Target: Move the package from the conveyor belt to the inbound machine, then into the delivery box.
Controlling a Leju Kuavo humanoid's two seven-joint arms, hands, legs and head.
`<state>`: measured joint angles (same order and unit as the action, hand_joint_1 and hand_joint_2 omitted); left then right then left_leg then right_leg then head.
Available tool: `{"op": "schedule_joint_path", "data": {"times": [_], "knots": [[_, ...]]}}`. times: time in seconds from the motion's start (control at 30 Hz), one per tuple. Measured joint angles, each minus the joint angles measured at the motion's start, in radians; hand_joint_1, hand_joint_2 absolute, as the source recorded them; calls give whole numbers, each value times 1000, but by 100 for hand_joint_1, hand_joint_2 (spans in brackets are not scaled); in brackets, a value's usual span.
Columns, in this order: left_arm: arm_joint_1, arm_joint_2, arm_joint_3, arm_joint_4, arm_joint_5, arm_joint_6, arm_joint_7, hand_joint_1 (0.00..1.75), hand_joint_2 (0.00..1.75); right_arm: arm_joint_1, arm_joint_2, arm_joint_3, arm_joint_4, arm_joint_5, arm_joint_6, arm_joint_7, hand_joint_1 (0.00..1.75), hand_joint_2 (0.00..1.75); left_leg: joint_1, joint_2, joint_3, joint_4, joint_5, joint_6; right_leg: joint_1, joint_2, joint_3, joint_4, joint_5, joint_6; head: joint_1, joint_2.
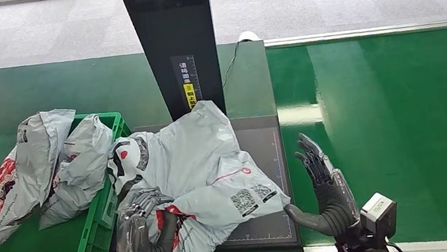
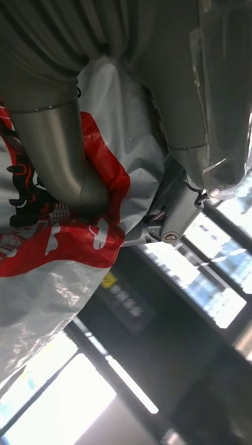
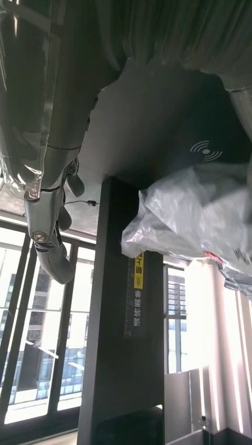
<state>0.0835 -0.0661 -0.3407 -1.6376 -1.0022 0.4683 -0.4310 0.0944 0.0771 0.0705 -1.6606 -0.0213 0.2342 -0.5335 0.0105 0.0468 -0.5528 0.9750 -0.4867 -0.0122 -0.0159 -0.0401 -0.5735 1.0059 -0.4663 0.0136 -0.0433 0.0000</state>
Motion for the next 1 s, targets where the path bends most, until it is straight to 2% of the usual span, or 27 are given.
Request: {"op": "schedule_joint_path", "data": {"times": [0.13, 0.27, 0.43, 0.67, 1.0], "knots": [[-7, 13, 57, -58, -135, 88, 41, 175, 175, 2, 0, 0, 1, 8, 0, -1, 0, 175, 0, 0, 0, 0, 0, 0, 0, 0, 0, 0, 0, 0, 0, 0], [-41, 67, 119, -112, -268, 151, 101, 175, 175, 1, -3, -1, 9, 10, -3, -11, 0, 175, 0, 0, 0, 0, 0, 0, 1, 0, 0, 0, 0, 0, 0, 0], [-105, 123, 190, -141, -353, 175, 120, 175, 175, 1, -12, -5, 18, 8, -9, -27, 0, 175, 0, 0, 0, 0, 1, 0, 1, 0, 0, 0, 0, 0, 0, 0], [-151, 160, 228, -159, -379, 176, 128, 175, 175, 1, -21, -6, 20, 3, -11, -29, 0, 175, 0, 0, 0, 0, 1, 0, 0, 0, 0, 0, 0, 0, 0, 0], [-162, 172, 238, -162, -382, 181, 129, 175, 175, 1, -25, -7, 23, 2, -12, -29, 0, 175, 0, 0, 0, 0, 1, 0, 1, 0, 0, 0, 0, 0, 0, 0]]}}
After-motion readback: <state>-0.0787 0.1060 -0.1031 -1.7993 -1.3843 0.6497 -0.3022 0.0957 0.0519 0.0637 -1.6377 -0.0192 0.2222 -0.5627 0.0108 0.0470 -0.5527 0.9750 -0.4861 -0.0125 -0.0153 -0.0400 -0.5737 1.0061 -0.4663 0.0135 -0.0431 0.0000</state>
